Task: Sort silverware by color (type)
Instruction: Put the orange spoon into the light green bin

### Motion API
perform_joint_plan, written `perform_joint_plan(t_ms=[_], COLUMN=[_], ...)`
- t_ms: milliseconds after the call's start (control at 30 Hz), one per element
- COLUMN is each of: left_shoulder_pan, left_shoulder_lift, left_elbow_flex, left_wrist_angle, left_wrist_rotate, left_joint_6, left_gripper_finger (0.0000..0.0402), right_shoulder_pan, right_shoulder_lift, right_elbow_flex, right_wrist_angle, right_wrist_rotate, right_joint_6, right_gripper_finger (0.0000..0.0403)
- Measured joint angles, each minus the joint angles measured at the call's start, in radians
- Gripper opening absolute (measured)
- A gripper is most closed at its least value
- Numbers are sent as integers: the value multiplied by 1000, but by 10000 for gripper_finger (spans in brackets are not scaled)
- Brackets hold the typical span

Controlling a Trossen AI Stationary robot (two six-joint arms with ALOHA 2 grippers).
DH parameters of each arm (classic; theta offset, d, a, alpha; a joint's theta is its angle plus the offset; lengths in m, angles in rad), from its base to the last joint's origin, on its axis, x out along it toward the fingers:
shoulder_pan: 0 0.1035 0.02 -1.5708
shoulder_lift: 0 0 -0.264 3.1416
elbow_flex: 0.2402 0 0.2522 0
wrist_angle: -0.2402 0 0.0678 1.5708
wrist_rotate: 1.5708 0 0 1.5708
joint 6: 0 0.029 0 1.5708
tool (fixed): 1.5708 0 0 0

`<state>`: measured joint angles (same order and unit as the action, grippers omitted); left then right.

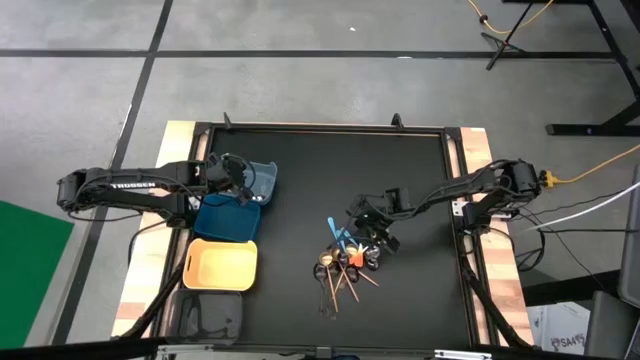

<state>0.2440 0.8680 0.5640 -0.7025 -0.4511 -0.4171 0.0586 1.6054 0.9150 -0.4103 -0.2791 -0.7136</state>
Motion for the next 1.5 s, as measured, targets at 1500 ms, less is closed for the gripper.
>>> perform_joint_plan(t_ms=[1500], left_shoulder_pan=[0], left_shoulder_lift=[0], left_elbow_flex=[1], left_wrist_angle=[8], left_wrist_rotate=[0], left_joint_6=[-1], left_gripper_finger=[51], right_shoulder_pan=[1], right_shoulder_lift=[107], right_elbow_flex=[-10], right_wrist_angle=[7], right_wrist_rotate=[74], right_joint_6=[2], right_gripper_finger=[8])
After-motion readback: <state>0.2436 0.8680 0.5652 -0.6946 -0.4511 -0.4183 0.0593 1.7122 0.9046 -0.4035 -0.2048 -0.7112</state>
